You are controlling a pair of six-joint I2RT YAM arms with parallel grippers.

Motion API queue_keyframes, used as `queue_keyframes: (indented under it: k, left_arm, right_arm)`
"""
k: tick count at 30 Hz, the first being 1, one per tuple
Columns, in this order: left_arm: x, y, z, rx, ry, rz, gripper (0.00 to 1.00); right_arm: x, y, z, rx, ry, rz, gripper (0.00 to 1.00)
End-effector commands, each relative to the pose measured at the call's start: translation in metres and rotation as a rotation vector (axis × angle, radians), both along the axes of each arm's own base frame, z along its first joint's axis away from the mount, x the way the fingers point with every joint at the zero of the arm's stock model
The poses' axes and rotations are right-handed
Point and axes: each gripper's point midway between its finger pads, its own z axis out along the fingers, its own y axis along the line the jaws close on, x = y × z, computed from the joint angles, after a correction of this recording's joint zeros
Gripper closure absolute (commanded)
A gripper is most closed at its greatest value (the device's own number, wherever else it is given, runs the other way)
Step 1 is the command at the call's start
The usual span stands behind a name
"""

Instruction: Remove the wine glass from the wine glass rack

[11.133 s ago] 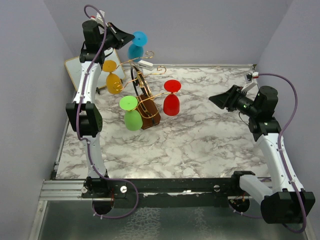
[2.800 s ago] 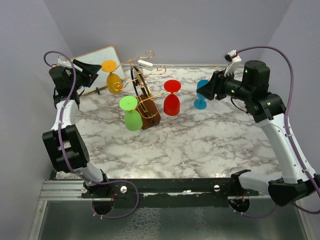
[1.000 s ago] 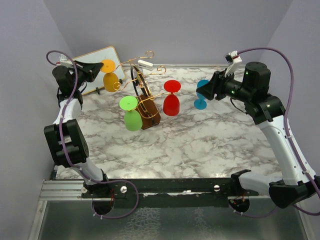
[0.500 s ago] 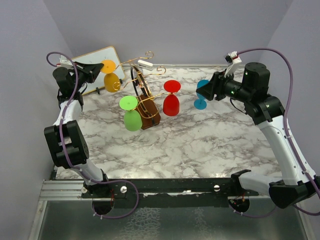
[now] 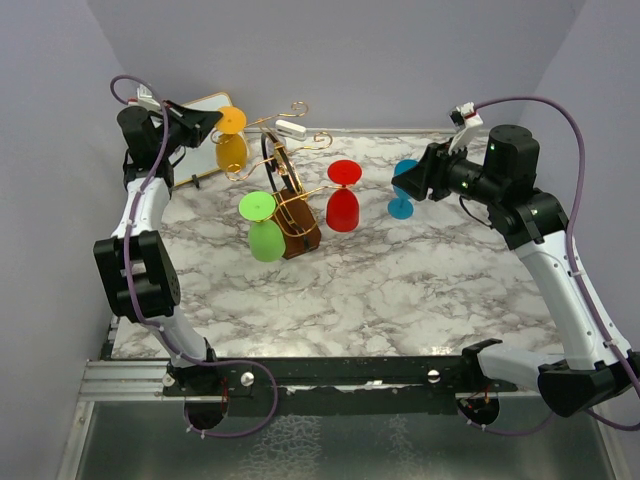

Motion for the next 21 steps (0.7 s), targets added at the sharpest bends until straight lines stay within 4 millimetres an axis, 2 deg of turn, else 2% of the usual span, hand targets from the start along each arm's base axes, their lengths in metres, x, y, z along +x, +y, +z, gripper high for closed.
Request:
queue_keyframes:
  k: [1,5,8,12,16,19,21]
  left_arm:
    - [0.018,0.01,-0.004,0.058,-0.005,0.055,1.0]
    - [0.034,0.019,0.0,0.08,-0.019,0.094,1.0]
    - [0.045,0.026,0.01,0.107,-0.055,0.13,1.0]
    - [0.047,0.029,0.042,0.124,-0.166,0.155,1.0]
    - [0.021,0.018,0.104,0.118,-0.396,0.129,1.0]
    - [-0.01,0.006,0.145,0.12,-0.542,0.104,1.0]
    - [-0.038,-0.005,0.178,0.114,-0.647,0.071,1.0]
  right_arm:
    - [-0.004,0.005,0.009,0.021,-0.033,0.031,0.54]
    - [-0.004,0.006,0.008,0.019,-0.033,0.041,0.54]
    - [-0.004,0.007,0.01,0.02,-0.04,0.049,0.54]
    - [-0.01,0.013,0.014,0.033,-0.053,0.101,0.54]
    - [-0.024,0.024,0.021,0.074,-0.071,0.201,0.54]
    - [-0.035,0.03,0.026,0.103,-0.087,0.268,0.54]
    - [-0.04,0.032,0.03,0.117,-0.1,0.298,0.54]
